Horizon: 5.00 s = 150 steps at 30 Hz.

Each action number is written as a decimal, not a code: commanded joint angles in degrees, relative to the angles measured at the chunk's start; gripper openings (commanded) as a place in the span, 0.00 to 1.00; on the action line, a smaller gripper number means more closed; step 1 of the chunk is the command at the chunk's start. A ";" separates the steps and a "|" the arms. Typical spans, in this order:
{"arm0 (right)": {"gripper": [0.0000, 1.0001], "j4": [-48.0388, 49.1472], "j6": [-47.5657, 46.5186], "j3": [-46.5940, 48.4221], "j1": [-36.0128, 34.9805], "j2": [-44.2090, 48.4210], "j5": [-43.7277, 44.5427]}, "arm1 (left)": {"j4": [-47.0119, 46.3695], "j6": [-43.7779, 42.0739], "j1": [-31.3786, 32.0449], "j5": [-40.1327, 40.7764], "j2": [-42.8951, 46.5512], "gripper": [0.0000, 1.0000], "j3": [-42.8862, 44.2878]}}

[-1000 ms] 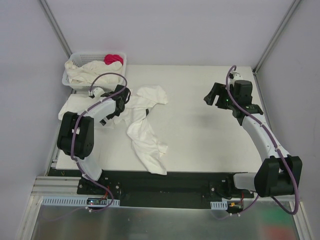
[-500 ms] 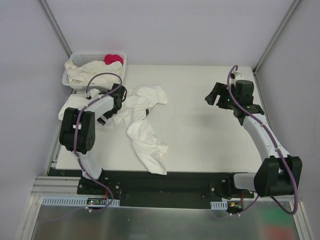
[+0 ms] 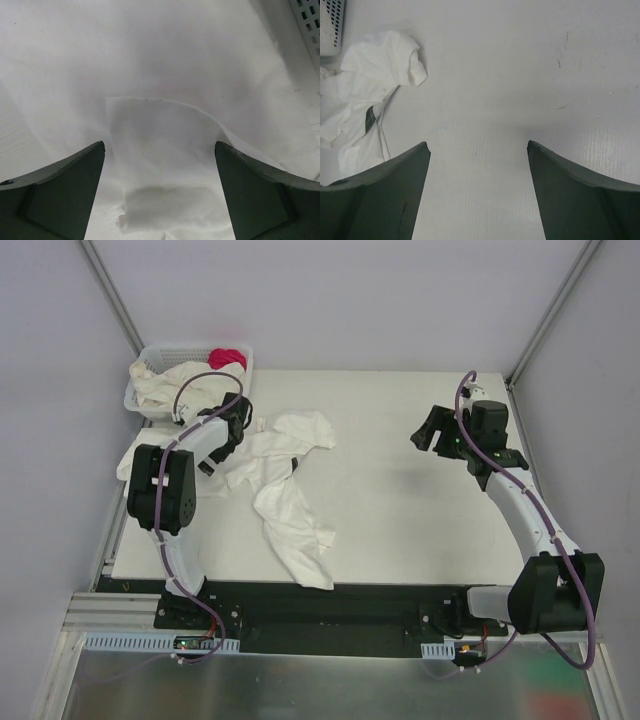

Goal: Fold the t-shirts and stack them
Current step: Flatten out the tshirt

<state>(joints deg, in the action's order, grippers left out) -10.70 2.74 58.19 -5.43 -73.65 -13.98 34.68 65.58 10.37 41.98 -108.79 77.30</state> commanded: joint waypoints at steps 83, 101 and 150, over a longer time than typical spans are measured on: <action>0.72 -8.98 19.76 -7.40 -59.95 -13.27 -0.88 | -3.21 -5.46 0.09 -2.51 6.31 0.00 -0.30; 0.57 -5.56 18.62 -7.39 -61.19 -17.85 -1.49 | -5.06 -6.34 0.26 -3.48 9.04 0.00 -2.50; 0.01 -8.20 19.58 -11.27 -13.56 -4.48 29.60 | -5.41 -14.34 7.20 0.12 9.74 0.00 -2.59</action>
<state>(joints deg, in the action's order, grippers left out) -17.67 20.82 42.92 -23.16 -78.04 5.54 28.93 53.49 16.60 39.64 -101.21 74.17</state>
